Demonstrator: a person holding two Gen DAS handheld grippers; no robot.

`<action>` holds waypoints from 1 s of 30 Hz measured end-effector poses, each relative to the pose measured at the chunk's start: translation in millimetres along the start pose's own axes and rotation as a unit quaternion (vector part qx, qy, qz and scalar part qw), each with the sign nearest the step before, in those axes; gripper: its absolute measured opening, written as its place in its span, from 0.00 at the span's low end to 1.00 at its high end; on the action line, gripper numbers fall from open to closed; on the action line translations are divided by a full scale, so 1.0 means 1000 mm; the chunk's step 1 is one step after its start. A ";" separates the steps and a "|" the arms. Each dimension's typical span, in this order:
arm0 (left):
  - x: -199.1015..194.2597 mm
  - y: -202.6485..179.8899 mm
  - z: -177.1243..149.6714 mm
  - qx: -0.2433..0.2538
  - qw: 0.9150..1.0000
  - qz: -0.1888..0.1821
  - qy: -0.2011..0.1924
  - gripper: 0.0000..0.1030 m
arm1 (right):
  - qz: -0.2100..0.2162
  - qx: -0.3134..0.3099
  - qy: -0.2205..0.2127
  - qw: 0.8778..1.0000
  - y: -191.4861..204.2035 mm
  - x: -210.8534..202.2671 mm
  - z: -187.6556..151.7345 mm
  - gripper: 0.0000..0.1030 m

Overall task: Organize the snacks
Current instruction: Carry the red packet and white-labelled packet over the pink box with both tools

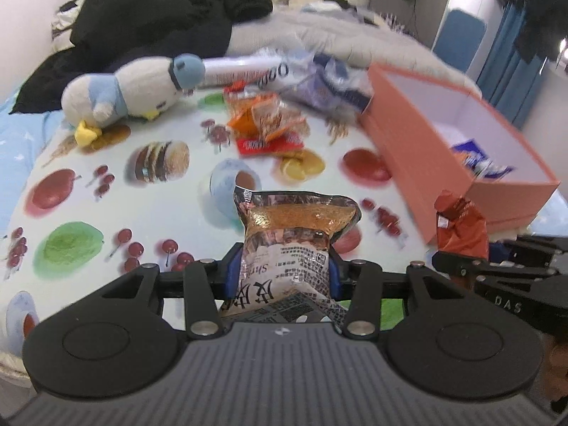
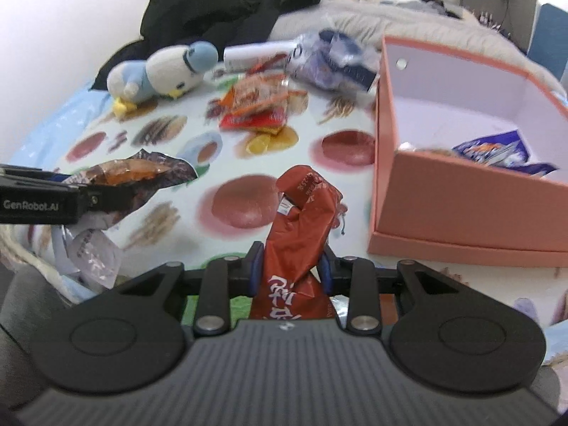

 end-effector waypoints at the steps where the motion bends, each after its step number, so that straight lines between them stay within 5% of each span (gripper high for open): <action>1: -0.007 -0.002 0.003 -0.002 1.000 0.000 -0.005 0.50 | -0.001 0.002 -0.005 1.000 0.001 -0.006 0.002 0.34; 16: -0.099 -0.037 0.013 -0.047 0.998 -0.019 -0.045 0.50 | -0.033 0.042 -0.082 0.995 0.006 -0.102 0.038 0.34; 30: -0.094 -0.111 0.032 -0.030 0.996 -0.080 -0.037 0.50 | -0.072 0.083 -0.099 0.989 -0.031 -0.151 0.036 0.34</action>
Point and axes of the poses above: each gripper's, at about its wrist camera, not at the fingertips, and x roughly the way its jaws point, y to its left, z to its top, the point moved 1 cm from there along x, roughly the way its jaws point, and after that the axes turned 9 degrees about -y, right-handed, at the moved point
